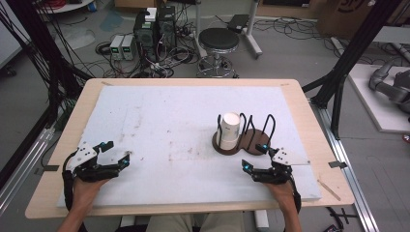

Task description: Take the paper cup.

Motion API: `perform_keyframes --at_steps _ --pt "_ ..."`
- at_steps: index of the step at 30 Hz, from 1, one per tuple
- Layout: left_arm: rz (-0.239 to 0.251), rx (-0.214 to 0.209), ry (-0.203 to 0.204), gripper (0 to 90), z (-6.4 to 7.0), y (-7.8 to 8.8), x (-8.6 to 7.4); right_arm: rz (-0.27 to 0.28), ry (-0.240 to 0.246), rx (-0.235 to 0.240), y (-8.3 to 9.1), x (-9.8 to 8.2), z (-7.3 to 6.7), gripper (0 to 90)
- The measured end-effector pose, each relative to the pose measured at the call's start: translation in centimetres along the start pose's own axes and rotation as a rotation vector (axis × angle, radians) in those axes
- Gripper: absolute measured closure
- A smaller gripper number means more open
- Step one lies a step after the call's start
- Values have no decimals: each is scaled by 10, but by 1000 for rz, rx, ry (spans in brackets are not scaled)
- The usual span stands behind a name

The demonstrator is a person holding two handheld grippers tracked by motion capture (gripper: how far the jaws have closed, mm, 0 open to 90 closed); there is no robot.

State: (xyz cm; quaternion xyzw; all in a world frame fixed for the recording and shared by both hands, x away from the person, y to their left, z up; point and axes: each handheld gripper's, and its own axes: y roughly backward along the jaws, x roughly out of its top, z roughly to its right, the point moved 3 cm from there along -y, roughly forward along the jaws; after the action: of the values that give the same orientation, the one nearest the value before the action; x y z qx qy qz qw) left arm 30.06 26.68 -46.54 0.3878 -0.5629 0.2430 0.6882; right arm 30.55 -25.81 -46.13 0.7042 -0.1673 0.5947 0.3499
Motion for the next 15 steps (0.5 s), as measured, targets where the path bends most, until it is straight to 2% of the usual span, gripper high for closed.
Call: perform_keyframes --at_steps 15 --pt "-3 6 0 144 0 0 0 7 10 -1 0 0 -1 176"
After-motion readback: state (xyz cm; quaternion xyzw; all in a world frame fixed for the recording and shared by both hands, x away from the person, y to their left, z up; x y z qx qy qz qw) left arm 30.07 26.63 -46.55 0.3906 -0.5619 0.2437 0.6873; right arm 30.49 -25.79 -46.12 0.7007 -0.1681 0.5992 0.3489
